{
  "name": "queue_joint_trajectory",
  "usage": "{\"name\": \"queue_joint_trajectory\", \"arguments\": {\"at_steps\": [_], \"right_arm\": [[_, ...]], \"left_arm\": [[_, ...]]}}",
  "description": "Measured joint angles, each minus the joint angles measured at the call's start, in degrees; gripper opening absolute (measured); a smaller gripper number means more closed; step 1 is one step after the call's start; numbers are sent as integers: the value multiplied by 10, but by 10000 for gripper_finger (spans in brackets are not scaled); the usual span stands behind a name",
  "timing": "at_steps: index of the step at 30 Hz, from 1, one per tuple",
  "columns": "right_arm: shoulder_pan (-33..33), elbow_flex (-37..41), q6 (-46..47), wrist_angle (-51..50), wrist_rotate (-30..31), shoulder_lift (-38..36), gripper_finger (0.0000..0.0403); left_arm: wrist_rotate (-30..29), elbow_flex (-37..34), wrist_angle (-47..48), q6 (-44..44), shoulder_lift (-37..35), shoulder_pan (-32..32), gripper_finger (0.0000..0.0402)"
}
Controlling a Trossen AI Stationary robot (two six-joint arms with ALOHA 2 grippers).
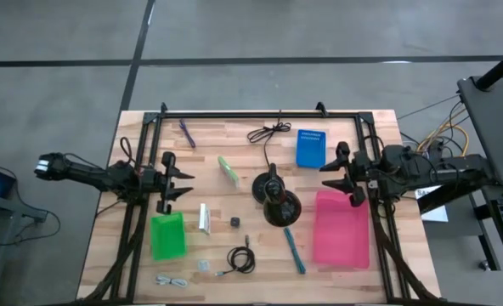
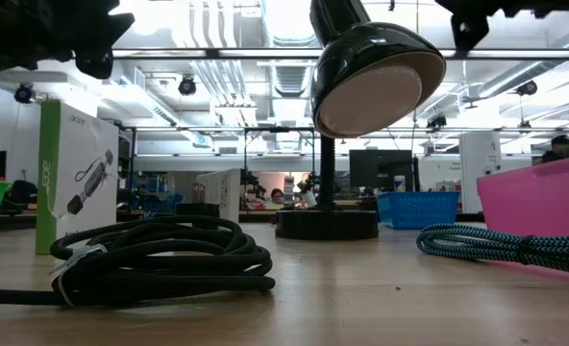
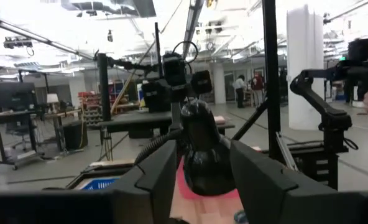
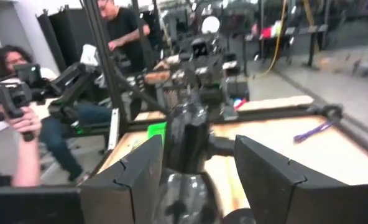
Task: Pick and place items into bin
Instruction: Put the blue charger cable into the red bin
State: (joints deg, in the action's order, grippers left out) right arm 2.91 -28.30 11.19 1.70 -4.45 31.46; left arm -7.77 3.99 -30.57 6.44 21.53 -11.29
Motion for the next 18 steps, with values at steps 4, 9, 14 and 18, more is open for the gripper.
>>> {"name": "queue_joint_trajectory", "arguments": {"at_steps": [4, 9, 14, 18], "right_arm": [[38, -43, 25, -32, 25, 43, 188], [94, -112, 25, -119, 97, 87, 187], [141, -178, 69, -197, 107, 120, 187], [171, -216, 142, -255, 166, 152, 185]], "left_arm": [[0, -8, -38, 2, 13, 0, 141], [0, -18, -38, 4, 18, 0, 141], [0, -21, -39, 5, 20, 0, 141], [0, -21, -46, 18, 21, 0, 141]]}}
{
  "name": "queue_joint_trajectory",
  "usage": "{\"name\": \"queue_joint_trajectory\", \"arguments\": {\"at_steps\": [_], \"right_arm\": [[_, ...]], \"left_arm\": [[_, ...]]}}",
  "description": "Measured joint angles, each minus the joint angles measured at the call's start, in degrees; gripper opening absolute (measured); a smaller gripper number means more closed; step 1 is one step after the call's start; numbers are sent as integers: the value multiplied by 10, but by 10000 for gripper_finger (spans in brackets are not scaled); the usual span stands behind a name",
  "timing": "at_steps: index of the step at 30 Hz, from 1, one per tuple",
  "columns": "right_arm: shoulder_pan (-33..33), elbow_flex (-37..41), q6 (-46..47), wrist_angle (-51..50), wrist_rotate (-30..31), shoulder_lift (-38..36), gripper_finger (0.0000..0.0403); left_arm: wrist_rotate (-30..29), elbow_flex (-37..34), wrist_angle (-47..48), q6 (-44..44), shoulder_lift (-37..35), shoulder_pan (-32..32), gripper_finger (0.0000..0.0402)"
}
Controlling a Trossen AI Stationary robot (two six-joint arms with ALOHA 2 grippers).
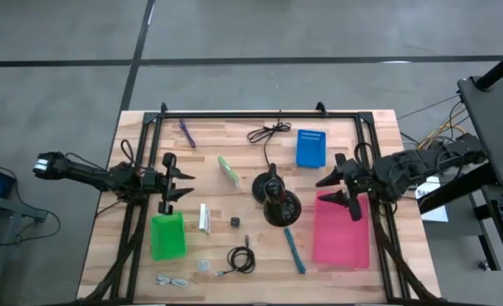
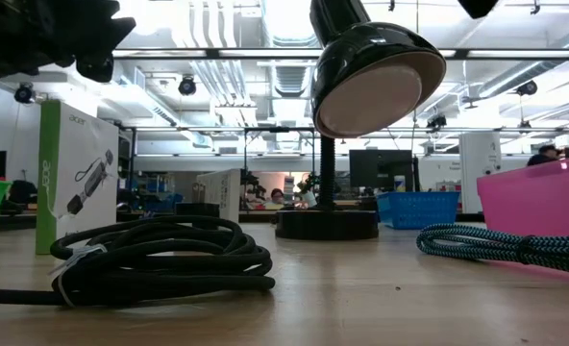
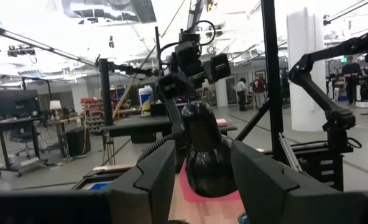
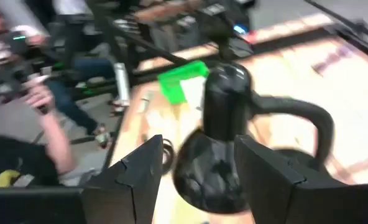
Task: Pick and place items into bin
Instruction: Put the blue charger cable into the red bin
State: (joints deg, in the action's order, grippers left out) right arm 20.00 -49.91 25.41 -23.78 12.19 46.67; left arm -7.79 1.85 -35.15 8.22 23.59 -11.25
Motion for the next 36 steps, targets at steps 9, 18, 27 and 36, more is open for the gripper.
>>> {"name": "queue_joint_trajectory", "arguments": {"at_steps": [9, 18, 27, 36], "right_arm": [[44, -84, 168, -137, 79, 91, 184], [86, -179, 307, -260, 75, 191, 184], [131, -247, 402, -302, 70, 281, 184], [147, -293, 461, -308, 5, 380, 184]], "left_arm": [[0, 0, 1, 2, 0, 0, 142], [0, 0, 1, 33, 0, 0, 141], [0, 0, 1, 44, 0, 0, 141], [0, 0, 0, 45, 0, 0, 141]]}}
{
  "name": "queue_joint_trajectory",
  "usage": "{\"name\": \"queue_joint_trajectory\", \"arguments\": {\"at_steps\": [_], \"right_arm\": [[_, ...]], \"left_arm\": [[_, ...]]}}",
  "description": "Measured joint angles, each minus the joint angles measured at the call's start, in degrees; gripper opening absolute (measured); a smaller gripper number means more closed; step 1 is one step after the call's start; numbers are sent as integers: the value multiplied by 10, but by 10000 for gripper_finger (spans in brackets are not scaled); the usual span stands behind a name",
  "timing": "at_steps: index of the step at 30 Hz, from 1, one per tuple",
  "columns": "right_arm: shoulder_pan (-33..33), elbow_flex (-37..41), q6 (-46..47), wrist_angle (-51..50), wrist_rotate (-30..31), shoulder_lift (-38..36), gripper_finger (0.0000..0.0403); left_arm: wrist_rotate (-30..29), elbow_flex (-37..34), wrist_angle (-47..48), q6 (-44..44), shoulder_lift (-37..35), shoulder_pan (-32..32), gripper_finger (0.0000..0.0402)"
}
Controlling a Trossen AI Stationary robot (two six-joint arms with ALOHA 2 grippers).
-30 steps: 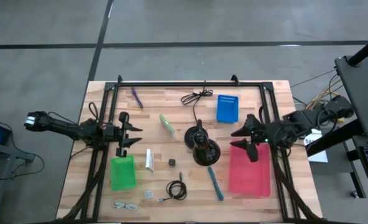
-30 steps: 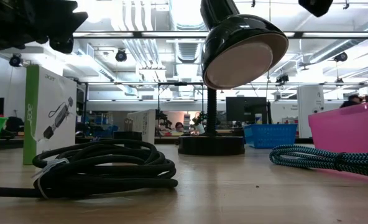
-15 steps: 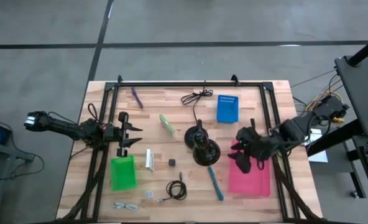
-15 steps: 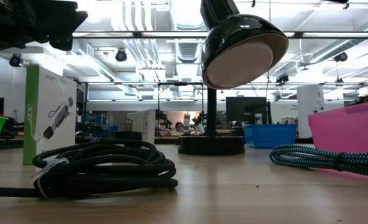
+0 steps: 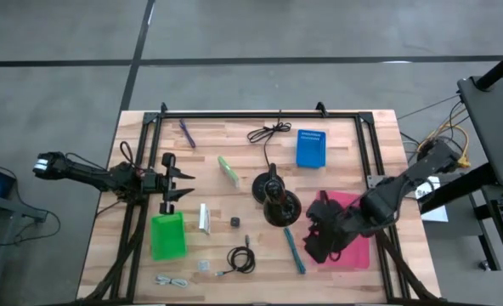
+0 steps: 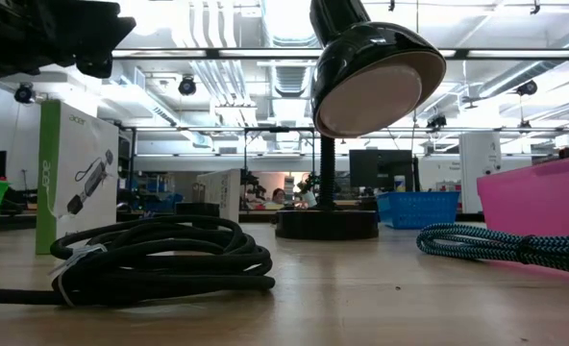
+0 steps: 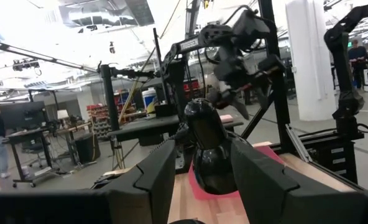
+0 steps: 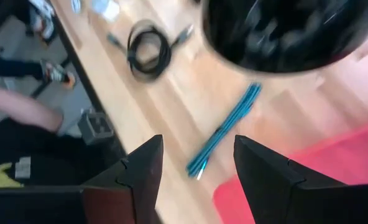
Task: Pick and place items into bin
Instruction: Put the blue charger cable into the red bin
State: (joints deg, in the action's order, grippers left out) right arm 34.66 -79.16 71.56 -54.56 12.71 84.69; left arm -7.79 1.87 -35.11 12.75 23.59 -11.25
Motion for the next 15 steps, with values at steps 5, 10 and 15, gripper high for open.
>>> {"name": "queue_joint_trajectory", "arguments": {"at_steps": [5, 10, 15], "right_arm": [[0, -21, 9, -26, -41, 41, 184], [0, -39, 10, -54, -42, 67, 184], [-2, -41, 9, -56, -33, 81, 184]], "left_arm": [[0, 0, 0, 0, 0, 0, 141], [0, 0, 0, 0, 0, 0, 141], [0, 0, 0, 0, 1, 0, 141]]}}
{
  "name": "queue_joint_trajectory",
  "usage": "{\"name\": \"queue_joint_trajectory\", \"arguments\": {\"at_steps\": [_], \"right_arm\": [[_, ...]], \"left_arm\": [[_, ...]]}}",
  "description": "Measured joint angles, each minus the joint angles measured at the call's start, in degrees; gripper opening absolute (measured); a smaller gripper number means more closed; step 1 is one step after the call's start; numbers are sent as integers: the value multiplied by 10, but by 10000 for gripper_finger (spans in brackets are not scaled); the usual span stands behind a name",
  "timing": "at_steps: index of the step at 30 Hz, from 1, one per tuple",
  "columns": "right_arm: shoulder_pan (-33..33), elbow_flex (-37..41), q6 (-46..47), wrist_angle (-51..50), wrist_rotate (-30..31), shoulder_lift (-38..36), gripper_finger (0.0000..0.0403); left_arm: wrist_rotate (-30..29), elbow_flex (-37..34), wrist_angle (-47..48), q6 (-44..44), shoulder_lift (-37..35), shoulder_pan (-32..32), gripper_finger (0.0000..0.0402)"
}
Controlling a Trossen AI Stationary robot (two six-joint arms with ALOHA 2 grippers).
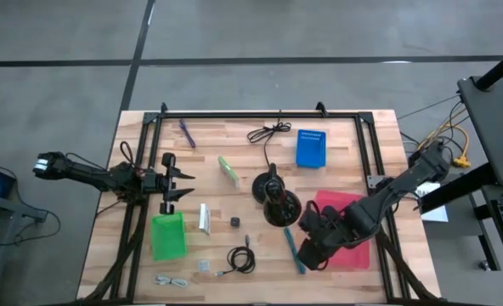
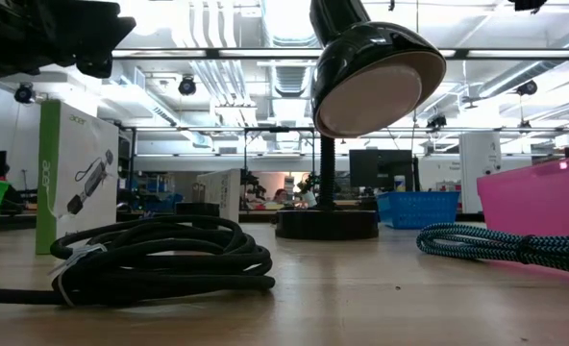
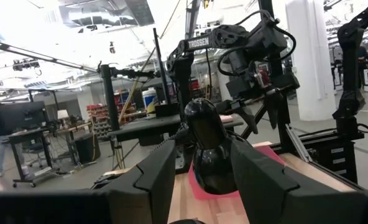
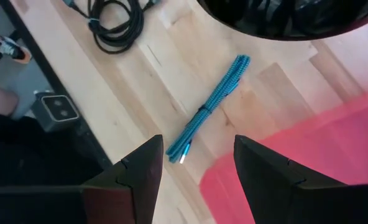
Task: Pick and place items into bin
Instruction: Put the blue charger cable into the red bin
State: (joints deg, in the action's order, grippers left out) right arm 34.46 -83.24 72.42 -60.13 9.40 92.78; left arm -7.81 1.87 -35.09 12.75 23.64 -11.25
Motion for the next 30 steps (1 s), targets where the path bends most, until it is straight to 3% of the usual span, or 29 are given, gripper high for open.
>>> {"name": "queue_joint_trajectory", "arguments": {"at_steps": [6, 21, 30], "right_arm": [[0, 0, -15, -11, 6, 17, 184], [2, 0, -161, -9, 11, 30, 168], [-5, 1, -107, -5, 10, 58, 178]], "left_arm": [[0, 0, 0, 0, 6, 0, 141], [0, 0, -4, 0, 11, 0, 141], [0, 0, -5, 0, 11, 0, 141]]}}
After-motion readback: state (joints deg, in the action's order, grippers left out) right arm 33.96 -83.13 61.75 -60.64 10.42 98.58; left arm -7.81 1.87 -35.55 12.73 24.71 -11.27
